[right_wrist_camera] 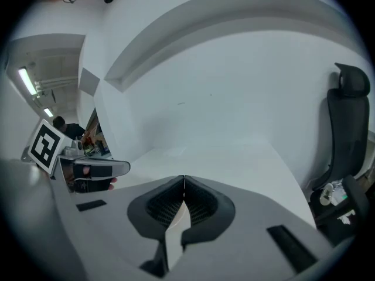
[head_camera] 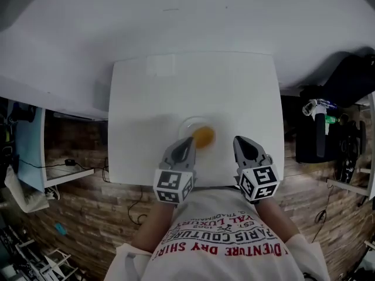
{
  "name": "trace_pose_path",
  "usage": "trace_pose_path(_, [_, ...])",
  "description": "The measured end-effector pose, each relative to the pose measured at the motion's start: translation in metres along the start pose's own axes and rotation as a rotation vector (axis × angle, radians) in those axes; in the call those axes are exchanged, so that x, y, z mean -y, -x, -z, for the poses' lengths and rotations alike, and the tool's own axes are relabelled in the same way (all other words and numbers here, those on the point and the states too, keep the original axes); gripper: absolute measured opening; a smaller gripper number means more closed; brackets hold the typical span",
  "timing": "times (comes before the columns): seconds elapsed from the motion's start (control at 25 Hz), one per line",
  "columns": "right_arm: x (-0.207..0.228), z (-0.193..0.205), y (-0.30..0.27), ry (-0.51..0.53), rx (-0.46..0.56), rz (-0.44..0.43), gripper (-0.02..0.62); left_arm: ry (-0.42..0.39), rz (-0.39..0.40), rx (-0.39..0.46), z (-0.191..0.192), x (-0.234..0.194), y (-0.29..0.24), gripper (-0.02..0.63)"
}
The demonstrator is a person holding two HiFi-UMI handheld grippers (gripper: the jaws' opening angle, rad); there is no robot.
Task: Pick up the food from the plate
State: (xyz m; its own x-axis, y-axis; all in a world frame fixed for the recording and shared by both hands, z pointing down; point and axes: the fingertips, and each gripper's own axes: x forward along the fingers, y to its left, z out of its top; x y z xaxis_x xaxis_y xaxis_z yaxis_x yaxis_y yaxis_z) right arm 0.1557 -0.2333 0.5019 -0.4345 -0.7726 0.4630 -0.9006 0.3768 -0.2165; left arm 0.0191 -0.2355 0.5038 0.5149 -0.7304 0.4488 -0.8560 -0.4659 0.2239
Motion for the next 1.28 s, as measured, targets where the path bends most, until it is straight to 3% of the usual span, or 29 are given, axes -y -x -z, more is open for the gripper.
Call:
trace_pose_path(0.08, [0.003,0.006,-0.005,0.0,-0.024,-0.021,0.012,-0.012,0.024,-0.01,0.009,0.004,-0.007,0.014])
trace_pose_path(0.12, [0.005,0.009,-0.007,-0.002,-0.035,-0.031,0.012,-0.028,0.038,-0.034,0.016,0.007,-0.011,0.06])
trace_pose_path(0.16, [0.006,0.011,-0.009,-0.003,-0.043,-0.04,0.013,-0.051,0.049,-0.067,0.024,0.009,-0.015,0.178])
trace_pose_path(0.2, [0.007,0.013,-0.011,-0.004,-0.051,-0.046,0.014,-0.081,0.056,-0.101,0.033,0.011,-0.02,0.244])
trace_pose_path(0.32, [0.01,0.017,-0.017,-0.009,-0.064,-0.062,0.012,-0.16,0.06,-0.18,0.05,0.012,-0.032,0.309])
trace_pose_path(0.44, [0.011,0.022,-0.022,-0.019,-0.078,-0.078,0.012,-0.189,0.08,-0.241,0.062,0.013,-0.041,0.347])
trace_pose_path(0.88, [0.024,0.04,-0.032,-0.03,-0.133,-0.095,0.012,-0.268,0.17,-0.451,0.099,0.009,-0.079,0.387])
trace_pose_path(1.28, [0.044,0.04,-0.034,-0.032,-0.126,-0.056,0.013,-0.267,0.171,-0.542,0.121,0.004,-0.095,0.383])
